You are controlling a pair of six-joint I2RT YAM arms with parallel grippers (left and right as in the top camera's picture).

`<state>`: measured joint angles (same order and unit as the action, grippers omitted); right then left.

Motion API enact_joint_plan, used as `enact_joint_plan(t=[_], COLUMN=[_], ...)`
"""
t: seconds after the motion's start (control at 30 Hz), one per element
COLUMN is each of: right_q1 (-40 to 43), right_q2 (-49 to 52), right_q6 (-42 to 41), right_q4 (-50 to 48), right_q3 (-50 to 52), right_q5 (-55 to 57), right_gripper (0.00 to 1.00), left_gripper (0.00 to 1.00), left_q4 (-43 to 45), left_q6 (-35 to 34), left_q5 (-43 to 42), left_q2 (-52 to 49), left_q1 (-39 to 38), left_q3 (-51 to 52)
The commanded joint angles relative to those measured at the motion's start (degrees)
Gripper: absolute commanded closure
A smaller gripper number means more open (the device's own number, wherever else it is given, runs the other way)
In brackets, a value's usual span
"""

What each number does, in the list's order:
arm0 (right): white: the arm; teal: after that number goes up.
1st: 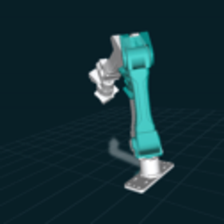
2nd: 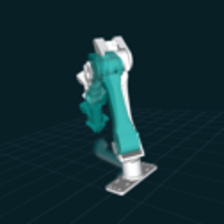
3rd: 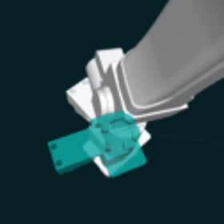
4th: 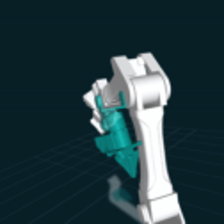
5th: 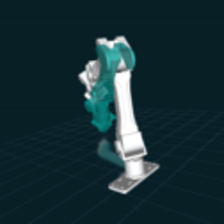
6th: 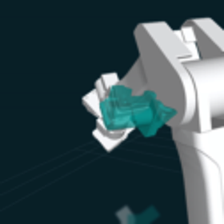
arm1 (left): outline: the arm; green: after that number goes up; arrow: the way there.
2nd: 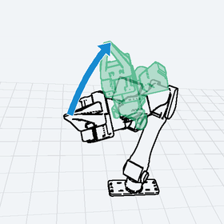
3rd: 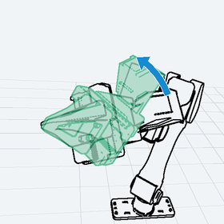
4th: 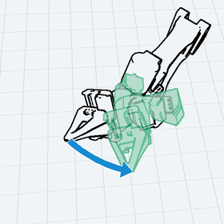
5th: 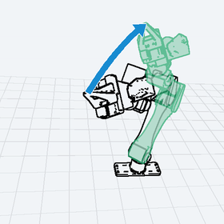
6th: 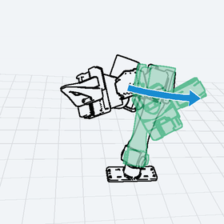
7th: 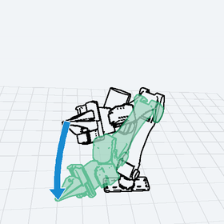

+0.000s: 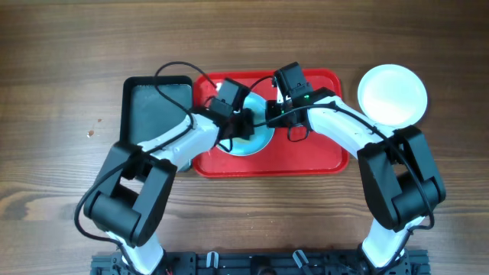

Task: Clean dirty plates on tray and stack at the side
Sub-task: 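Scrub the light-blue plate with the sponge while right gripper holds rim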

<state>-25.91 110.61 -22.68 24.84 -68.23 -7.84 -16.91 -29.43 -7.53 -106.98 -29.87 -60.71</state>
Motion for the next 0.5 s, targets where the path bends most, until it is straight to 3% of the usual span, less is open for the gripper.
enact_joint_plan(t=[0.0,0.23,0.33,0.47], right_q1=[-0.48,-0.48,-0.48,-0.48], right_q2=[0.61,0.61,0.61,0.61], right_q6=[0.20,0.22,0.22,0.22], right_q4=[-0.66,-0.72,-0.72,-0.81], right_q3=[-0.68,-0.68,-0.68,-0.68], right_q5=[-2.16,-2.14,-2.14,-2.14], right_gripper=[0.96,0.96,0.96,0.96], left_gripper=[0.96,0.96,0.96,0.96], left_q4=[1.29,-0.11,-6.69,-18.38], left_q6=[0.46,0.72,1.46,10.91], left_q5=[-8.11,-7.82,1.05,16.22], left_q2=[-1.97,15.61,20.22,19.80], left_q1=[-1.27,7.96,13.44,22.34], left_q3=[0.83,0.59,0.59,0.61])
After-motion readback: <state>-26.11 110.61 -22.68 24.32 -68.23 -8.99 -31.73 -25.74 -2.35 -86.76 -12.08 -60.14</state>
